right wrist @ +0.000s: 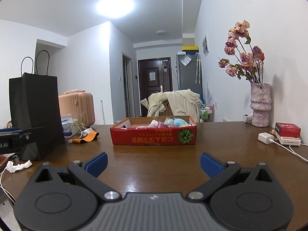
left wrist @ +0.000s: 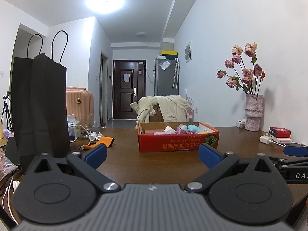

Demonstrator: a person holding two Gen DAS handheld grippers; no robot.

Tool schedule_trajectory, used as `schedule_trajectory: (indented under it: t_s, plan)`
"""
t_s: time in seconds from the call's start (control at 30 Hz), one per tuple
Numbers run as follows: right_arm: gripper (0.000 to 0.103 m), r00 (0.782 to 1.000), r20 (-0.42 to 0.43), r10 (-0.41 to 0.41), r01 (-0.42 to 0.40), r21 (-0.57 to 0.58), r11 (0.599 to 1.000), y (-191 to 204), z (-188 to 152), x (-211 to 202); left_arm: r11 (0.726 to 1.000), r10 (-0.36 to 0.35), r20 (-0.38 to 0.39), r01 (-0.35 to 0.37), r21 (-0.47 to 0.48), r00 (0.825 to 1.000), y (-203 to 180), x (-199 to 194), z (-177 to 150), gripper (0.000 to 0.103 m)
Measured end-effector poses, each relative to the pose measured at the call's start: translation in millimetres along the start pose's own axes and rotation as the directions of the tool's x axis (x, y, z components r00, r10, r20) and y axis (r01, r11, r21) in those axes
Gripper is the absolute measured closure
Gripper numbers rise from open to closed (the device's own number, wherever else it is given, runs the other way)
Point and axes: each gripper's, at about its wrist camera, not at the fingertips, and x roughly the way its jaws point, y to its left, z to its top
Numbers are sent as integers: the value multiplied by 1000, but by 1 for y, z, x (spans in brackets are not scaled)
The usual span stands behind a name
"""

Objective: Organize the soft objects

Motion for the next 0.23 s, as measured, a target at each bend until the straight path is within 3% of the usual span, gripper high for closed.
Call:
schedule_trajectory:
  t_s: [0.23]
  plan:
    - [0, 1000, 10, 3, -3, -6, 1000, 2, 0, -1, 1000, -8, 12, 8, 5, 1000, -2, -3, -1, 0]
